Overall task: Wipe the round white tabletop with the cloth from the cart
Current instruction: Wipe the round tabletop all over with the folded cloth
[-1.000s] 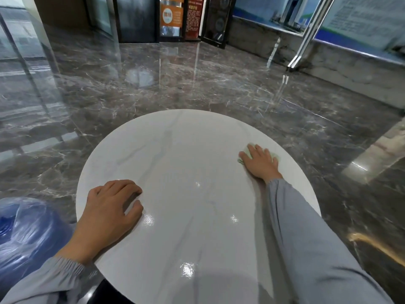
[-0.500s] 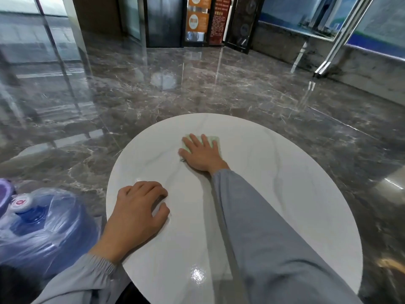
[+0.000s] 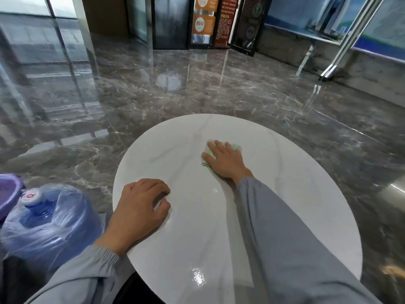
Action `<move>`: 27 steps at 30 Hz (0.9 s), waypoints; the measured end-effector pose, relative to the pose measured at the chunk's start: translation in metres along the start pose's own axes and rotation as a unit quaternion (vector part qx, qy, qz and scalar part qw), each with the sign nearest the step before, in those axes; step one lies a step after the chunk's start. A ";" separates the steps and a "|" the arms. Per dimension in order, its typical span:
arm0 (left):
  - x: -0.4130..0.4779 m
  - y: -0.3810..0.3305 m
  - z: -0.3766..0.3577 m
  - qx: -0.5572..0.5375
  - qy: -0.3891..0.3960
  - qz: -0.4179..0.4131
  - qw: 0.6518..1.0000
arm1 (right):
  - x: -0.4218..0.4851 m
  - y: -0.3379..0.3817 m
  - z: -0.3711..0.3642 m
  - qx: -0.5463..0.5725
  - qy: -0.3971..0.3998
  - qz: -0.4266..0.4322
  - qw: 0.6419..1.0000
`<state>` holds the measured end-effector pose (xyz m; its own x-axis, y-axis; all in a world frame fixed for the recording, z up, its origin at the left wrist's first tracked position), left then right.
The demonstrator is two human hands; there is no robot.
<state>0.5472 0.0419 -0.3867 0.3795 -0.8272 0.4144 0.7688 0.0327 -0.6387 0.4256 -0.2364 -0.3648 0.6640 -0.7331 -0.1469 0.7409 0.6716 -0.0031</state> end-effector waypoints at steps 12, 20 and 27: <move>0.002 0.000 0.003 -0.026 -0.012 0.013 1.000 | -0.106 -0.184 -0.020 0.026 0.031 -0.283 0.958; 0.000 0.002 0.007 -0.094 -0.098 0.047 0.990 | -0.040 -0.007 -0.012 -0.001 0.020 -0.085 0.996; -0.001 0.001 0.012 -0.121 -0.167 0.118 0.971 | -0.057 0.150 -0.017 -0.030 0.013 0.124 0.992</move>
<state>0.5544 0.0496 -0.3799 0.7079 -0.5825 0.3994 0.5113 0.0326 -0.8588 0.4969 -0.0924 -0.3740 0.8210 -0.5428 -0.1768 0.5481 0.8361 -0.0219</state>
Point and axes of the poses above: each hand's wrist, its own x-axis towards the middle knuckle, its own z-axis out of the back of the hand, y = z × x, the point moved 2 cm from there along x, towards the middle knuckle, and after that the axes turned 14 degrees about -x, right-handed, at the moved point
